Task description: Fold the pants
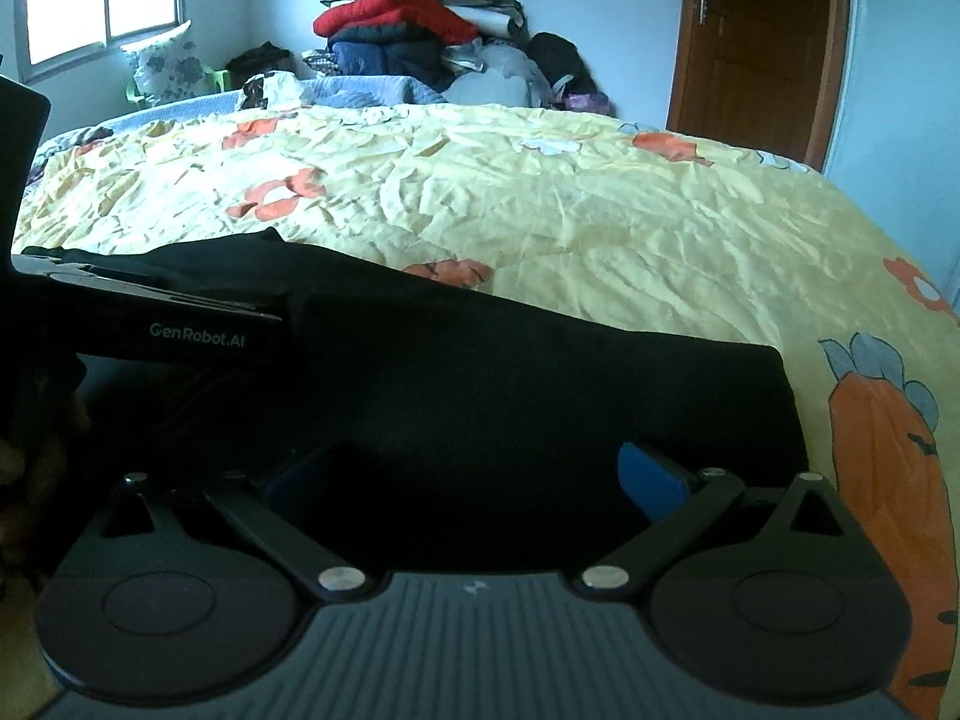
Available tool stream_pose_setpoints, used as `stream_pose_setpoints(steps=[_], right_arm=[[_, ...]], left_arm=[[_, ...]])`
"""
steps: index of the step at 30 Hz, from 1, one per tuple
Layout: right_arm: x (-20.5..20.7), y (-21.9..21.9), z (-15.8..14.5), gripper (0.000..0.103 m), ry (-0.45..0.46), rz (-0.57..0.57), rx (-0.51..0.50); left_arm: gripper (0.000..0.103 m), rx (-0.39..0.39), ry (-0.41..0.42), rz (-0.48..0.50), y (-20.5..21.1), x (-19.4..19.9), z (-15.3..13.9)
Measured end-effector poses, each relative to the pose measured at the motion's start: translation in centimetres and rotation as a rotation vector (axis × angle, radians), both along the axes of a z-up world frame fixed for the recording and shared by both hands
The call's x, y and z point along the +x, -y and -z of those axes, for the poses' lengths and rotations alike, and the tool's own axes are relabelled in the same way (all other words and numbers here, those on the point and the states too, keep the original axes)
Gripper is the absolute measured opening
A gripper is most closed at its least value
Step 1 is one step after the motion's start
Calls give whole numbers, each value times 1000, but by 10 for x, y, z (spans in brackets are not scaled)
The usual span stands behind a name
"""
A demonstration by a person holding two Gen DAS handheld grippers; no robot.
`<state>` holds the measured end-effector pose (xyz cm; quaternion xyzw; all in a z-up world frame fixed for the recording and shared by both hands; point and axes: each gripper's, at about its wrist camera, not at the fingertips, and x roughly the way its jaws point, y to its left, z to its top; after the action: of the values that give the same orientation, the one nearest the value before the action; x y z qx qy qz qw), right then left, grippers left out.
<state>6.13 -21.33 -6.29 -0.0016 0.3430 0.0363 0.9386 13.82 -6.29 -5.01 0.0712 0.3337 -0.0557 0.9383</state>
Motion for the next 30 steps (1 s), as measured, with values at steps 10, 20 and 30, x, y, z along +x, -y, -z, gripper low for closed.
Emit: stream_pose_setpoints(steps=[10, 20, 30], right_arm=[[-6, -2, 5, 103, 51, 18, 7], [-7, -2, 5, 103, 55, 20, 10], [-7, -2, 5, 103, 56, 21, 11]], left_arm=[[103, -39, -1, -18, -5, -3, 2], [103, -81, 8, -41, -10, -10, 4], [103, -96, 27, -52, -11, -15, 5]])
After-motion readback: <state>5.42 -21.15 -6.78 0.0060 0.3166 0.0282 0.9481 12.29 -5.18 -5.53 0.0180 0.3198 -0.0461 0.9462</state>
